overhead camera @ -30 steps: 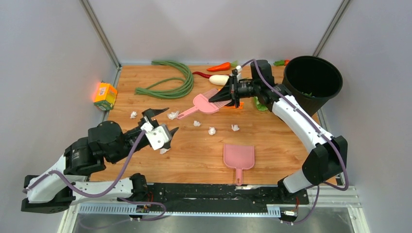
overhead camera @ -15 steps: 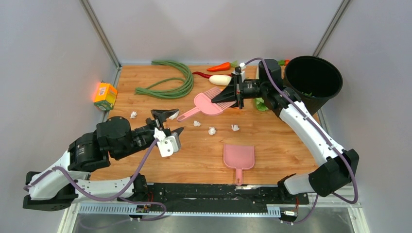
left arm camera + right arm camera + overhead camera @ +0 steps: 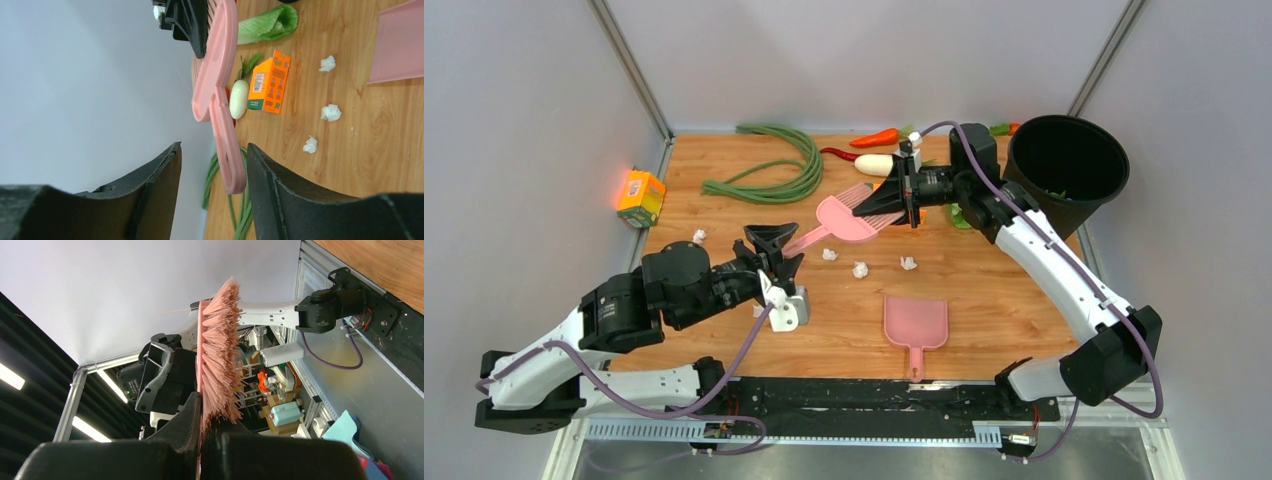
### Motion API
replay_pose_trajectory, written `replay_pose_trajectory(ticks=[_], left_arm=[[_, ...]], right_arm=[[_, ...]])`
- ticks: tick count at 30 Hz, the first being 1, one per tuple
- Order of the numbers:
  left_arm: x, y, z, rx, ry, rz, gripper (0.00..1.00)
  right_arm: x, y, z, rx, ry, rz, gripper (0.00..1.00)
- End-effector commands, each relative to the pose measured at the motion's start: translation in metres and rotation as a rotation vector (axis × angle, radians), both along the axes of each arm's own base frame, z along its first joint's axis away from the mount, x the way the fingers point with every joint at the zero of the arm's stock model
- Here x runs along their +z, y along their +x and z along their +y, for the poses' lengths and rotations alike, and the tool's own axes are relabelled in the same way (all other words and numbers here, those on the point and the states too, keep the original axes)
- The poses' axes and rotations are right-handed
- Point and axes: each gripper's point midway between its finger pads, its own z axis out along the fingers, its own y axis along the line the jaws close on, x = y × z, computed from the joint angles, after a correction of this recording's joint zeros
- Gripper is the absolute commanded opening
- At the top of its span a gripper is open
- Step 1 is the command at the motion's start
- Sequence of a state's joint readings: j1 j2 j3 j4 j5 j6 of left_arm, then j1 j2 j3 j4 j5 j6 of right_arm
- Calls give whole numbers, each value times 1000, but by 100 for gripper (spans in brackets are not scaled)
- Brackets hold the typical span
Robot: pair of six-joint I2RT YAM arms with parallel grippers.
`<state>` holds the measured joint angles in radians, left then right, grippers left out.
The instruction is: Sweep away the paper scraps from the table
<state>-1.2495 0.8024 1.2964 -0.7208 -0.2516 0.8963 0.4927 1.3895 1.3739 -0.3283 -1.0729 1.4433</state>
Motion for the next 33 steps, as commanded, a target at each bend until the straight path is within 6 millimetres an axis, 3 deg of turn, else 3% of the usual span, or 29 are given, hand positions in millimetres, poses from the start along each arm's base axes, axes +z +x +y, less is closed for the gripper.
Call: replay_pose_trajectory(ticks=[1, 9, 13, 15, 17, 18, 19, 20, 21, 23, 28, 33], left_arm=[[4, 3, 1, -2, 30, -65, 57], [12, 6, 2, 3, 42, -97, 40], [11, 6, 2, 0, 59, -99, 20], [17, 6, 1, 3, 35, -101, 1], [21, 6, 1, 6, 20, -100, 0], [25, 6, 2, 10, 5, -98, 0], [25, 7, 1, 14, 3, -95, 0], [29, 6, 2, 20, -22, -82, 0], [29, 6, 2, 25, -31, -73, 0], [30, 7, 3, 42, -58, -42, 0], [44, 12, 8, 153, -228, 100, 0], [55, 19, 10, 320, -370, 324, 0]], right_arm=[[21, 0, 2, -23, 16, 134, 0], [17, -4, 7, -14, 10, 149, 0], [18, -5, 8, -7, 12, 147, 0], [18, -4, 9, -5, 14, 148, 0], [18, -4, 9, -4, 17, 146, 2], [18, -3, 9, -4, 18, 146, 17], [19, -2, 10, -5, 21, 139, 50], [19, -1, 10, -7, 23, 136, 75], [19, 0, 10, -11, 23, 144, 87], [21, 5, 8, -27, 26, 148, 100], [31, 30, -10, -109, 43, 105, 100], [25, 54, -43, -256, 34, 71, 100]])
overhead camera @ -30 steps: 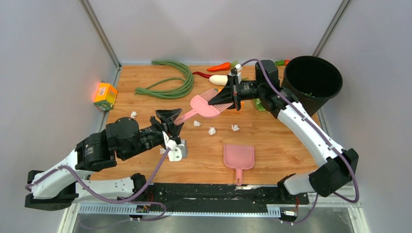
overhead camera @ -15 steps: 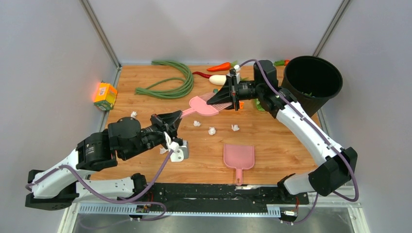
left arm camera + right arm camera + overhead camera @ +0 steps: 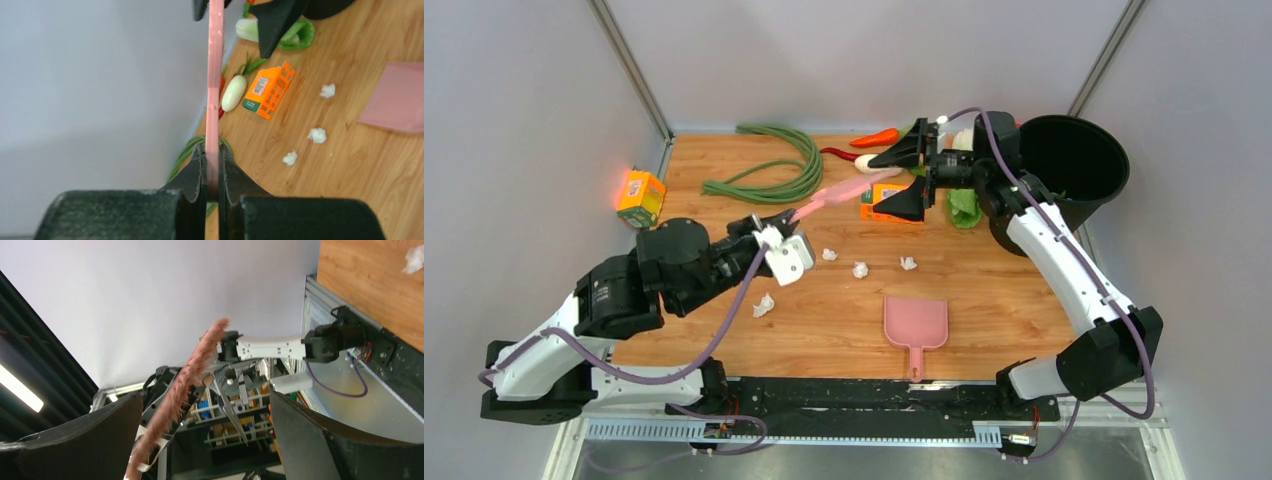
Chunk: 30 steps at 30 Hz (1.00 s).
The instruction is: Sweep away the paper scraps from the table
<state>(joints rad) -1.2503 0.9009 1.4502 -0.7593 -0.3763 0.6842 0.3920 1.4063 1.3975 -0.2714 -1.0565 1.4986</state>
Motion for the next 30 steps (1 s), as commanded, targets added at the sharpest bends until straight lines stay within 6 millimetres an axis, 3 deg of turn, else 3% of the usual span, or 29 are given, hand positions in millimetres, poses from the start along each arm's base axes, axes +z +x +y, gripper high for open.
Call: replay_pose_trajectory(ticks=[1, 8, 11, 16, 22, 25, 30], left_arm=[[24, 9, 11, 218, -242, 206, 0], [14, 5, 0, 330, -315, 466, 0], [13, 3, 1, 364, -331, 562, 0], [-16, -2, -7, 408, -352, 779, 0], [-73, 1, -9, 606, -289, 1019, 0], [-101, 0, -4, 739, -238, 1138, 0], [-109, 3, 7, 857, -294, 1204, 0]], right_arm=[[9, 20, -30, -167, 5, 74, 100], [-23, 30, -50, -281, -174, -24, 100], [-35, 37, -64, -324, -388, -118, 100], [-56, 35, -93, -350, -759, -228, 100], [-99, 1, -109, -315, -1036, -225, 97], [-122, -24, -103, -243, -1133, -239, 95], [-160, -65, -92, -145, -1240, -254, 94]])
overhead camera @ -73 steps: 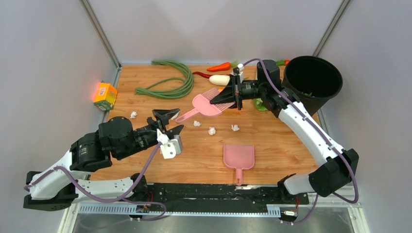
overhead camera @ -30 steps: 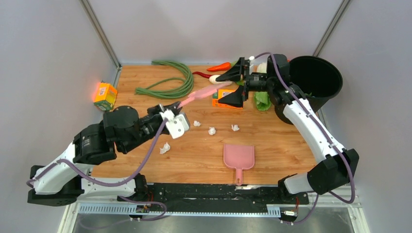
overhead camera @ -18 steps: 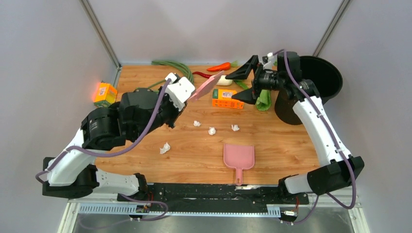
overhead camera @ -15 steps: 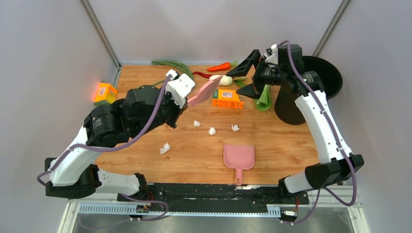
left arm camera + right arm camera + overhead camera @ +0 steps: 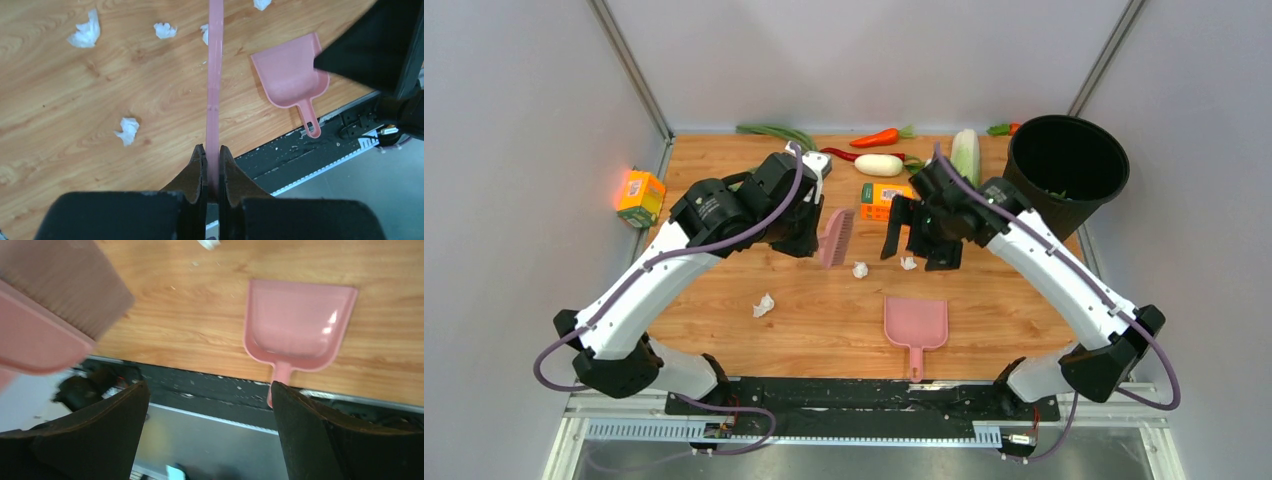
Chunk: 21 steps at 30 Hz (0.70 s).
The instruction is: Sweep away the paper scraps from the table
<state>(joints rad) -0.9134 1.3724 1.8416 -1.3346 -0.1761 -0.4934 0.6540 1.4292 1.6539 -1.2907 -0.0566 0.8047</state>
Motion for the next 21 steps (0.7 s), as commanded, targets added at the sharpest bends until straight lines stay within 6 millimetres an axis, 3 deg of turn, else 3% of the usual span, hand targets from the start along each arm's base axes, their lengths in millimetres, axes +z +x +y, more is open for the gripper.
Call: replay_pose_trajectory(ticks=[1, 6, 12, 17, 21], left_arm=[[-11, -20, 27, 146, -14, 143, 0], [-30, -25, 40, 219, -6, 201, 0], [-32, -31, 50, 253, -22, 193, 0], [-35, -37, 61, 283, -12, 194, 0], [-30, -40, 63, 292, -31, 192, 0]], right_arm=[[-28, -46, -23, 22, -194, 24, 94], [-50, -74, -17, 116, -281, -13, 95], [-94, -113, -31, 137, -305, 82, 97], [-112, -115, -43, 120, -319, 71, 98], [-130, -121, -34, 148, -284, 107, 99]])
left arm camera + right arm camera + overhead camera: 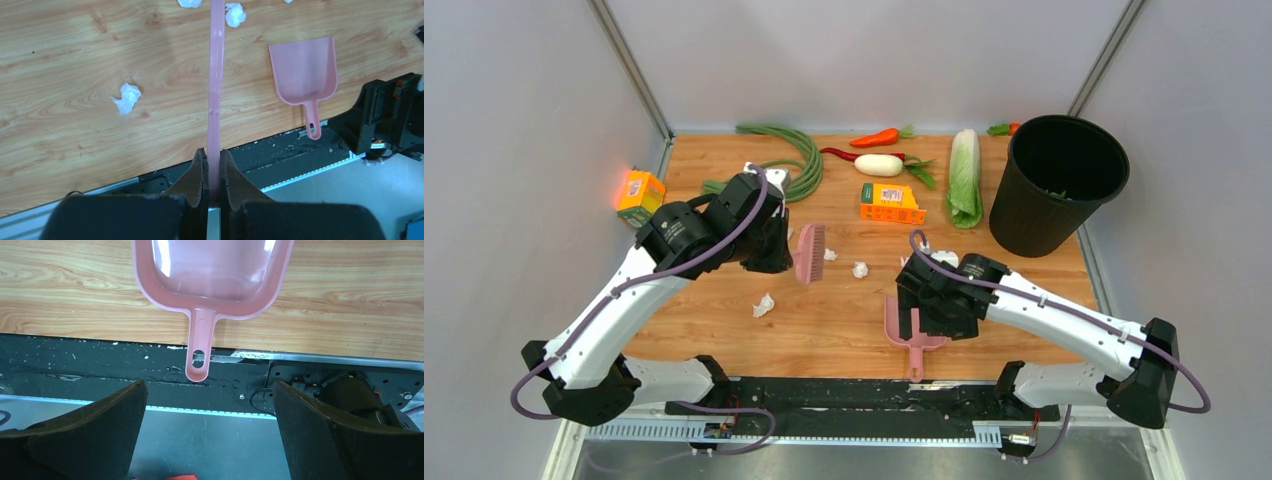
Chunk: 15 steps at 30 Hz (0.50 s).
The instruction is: Sweep away the paper scraps from the table
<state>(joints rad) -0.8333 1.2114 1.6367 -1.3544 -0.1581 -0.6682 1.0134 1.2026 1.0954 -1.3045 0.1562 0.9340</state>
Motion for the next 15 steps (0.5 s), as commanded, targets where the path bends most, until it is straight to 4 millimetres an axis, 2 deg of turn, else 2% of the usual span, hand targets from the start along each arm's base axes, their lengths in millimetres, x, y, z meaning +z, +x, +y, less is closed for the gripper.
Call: replay_pose_trajectory(ticks=[1, 7, 9, 12, 15], left_arm=[[-2, -20, 22, 90, 17, 78, 0], [6, -22, 19, 89, 4, 87, 0], [6, -22, 19, 84, 6, 91, 0], [6, -22, 21, 78, 28, 94, 0], [6, -22, 21, 80, 33, 95, 0]], right_arm=[[-15, -1, 14, -12, 69, 4, 100], [-38, 3, 14, -101, 91, -14, 98], [-44, 0, 17, -133, 114, 3, 98], [-53, -7, 33, -142, 185, 41, 96], [-59, -13, 38, -143, 172, 41, 96]])
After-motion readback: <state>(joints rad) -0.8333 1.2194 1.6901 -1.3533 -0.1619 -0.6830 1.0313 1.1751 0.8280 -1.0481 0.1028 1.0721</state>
